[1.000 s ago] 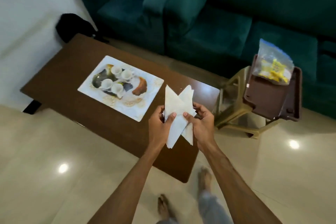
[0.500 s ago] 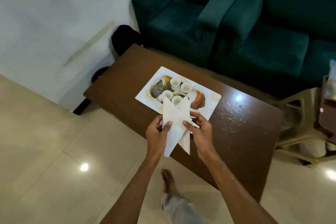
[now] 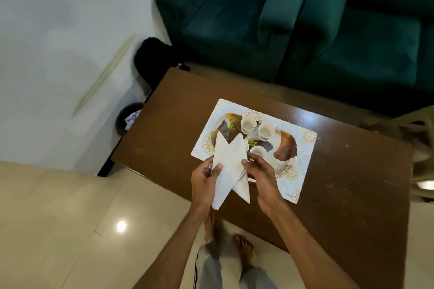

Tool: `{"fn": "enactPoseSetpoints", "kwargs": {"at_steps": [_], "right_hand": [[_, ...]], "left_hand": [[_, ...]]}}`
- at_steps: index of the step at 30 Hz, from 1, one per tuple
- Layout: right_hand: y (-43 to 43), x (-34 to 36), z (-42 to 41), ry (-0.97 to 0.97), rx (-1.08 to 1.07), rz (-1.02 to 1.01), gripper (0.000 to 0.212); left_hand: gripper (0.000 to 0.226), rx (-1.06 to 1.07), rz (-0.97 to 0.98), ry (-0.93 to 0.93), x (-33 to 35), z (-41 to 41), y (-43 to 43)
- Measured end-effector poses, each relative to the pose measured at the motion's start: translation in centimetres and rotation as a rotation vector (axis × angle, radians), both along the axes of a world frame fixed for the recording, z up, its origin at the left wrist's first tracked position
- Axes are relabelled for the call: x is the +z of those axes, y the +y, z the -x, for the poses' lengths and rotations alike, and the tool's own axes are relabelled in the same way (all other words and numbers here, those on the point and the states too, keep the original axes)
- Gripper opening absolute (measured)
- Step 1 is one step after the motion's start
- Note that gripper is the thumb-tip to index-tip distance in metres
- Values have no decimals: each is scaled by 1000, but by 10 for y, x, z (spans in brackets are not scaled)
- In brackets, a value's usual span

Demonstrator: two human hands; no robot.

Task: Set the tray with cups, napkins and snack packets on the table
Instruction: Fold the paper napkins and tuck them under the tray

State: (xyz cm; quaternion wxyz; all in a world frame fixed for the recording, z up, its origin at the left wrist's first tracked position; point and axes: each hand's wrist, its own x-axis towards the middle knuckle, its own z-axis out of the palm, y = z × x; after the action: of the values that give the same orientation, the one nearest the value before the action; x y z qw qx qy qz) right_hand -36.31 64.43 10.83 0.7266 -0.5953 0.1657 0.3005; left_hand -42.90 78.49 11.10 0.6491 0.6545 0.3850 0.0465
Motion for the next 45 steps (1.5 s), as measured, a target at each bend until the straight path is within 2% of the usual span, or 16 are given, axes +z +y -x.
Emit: {"fn": "enactPoseSetpoints", "kwargs": {"at_steps": [7,12,20,25,35,41,45], "right_hand": [[9,-44,-42,42,-78,58,57],[22,-76,-60,36,-150,82,65],[44,-113,-63,65,-261,88,62],[32,-133,-58,57,-335,133,49],[-30,-133,-50,25,-469,103,29],[-93,-127,-51,-48,-590,243,30],[-118,-129,-61,-103,-560,337,29]], "left_hand": [[22,-147,143,28,-44,-71,25],[25,-199,218,58,-82,-95,51],[21,-147,210,112,-122,-100,84],[21,-183,187,93,-138,-100,79],[21,-322,124,63,-133,-109,8],[22,-356,93,23,-129,-111,-40],[21,-352,82,4,-131,-118,-68]]}}
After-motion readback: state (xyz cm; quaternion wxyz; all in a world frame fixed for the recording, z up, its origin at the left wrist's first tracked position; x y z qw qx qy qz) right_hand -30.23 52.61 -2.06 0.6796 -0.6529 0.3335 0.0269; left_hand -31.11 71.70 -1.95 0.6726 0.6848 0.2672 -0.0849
